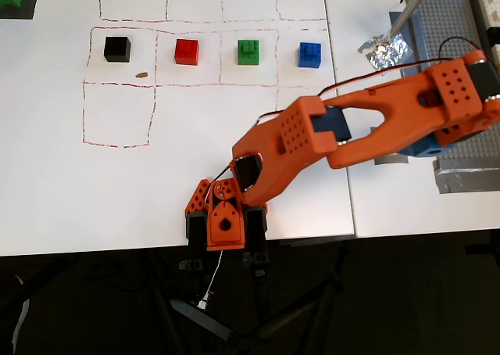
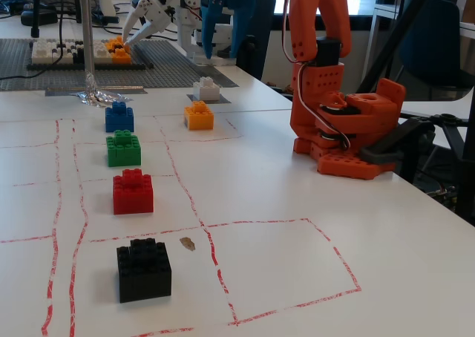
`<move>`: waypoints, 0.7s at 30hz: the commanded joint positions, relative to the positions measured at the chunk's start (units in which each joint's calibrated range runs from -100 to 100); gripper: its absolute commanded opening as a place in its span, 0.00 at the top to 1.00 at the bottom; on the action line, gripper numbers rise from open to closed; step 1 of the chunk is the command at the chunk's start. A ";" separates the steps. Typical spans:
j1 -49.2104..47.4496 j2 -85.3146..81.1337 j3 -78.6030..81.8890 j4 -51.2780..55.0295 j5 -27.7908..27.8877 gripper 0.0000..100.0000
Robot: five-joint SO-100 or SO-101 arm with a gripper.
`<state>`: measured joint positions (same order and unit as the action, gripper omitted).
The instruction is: Grab the block and put it in the grey marker
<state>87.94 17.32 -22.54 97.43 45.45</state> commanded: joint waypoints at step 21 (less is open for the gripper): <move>-53.93 -47.87 52.64 -13.02 -28.67 1.00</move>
<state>40.08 -23.68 28.40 89.23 23.32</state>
